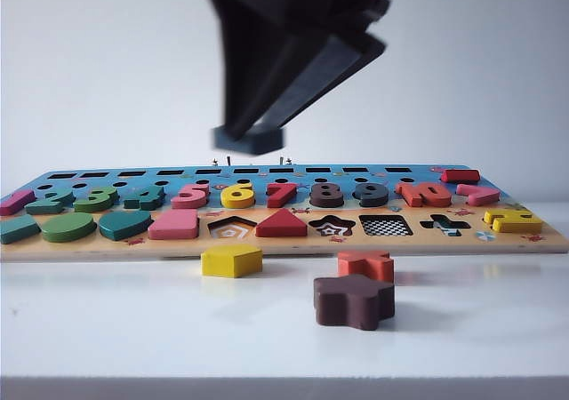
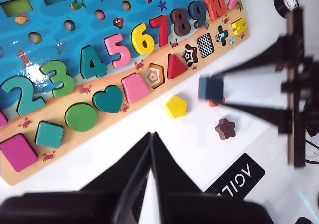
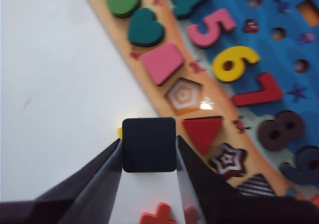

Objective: Insert the cube into the slot.

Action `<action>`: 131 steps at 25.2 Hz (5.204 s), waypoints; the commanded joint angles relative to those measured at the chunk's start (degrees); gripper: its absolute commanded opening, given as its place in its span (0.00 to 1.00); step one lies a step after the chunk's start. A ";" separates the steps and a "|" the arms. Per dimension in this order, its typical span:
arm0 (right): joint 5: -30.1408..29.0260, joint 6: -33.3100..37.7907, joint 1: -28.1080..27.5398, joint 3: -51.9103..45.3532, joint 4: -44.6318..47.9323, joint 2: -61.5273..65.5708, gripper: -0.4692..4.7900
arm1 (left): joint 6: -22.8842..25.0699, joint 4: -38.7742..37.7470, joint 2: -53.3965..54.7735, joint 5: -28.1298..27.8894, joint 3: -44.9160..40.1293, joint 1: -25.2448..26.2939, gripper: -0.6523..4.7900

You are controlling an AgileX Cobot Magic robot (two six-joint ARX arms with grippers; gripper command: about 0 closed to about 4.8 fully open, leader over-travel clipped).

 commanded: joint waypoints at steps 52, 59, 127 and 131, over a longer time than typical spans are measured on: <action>-8.46 -44.74 -16.63 0.04 -10.47 -4.52 0.20 | 0.24 0.79 0.02 0.26 0.42 0.04 0.15; -12.59 -47.63 -19.91 -0.98 -9.79 -2.45 0.20 | 0.24 0.76 0.02 0.26 0.42 0.04 0.15; -12.24 -48.94 -21.11 -1.60 -6.10 2.82 0.28 | 0.26 0.76 0.00 0.24 0.42 0.04 0.15; -11.54 -48.94 -21.11 -1.60 -5.66 2.82 0.35 | 0.26 0.76 0.00 0.24 0.42 0.04 0.15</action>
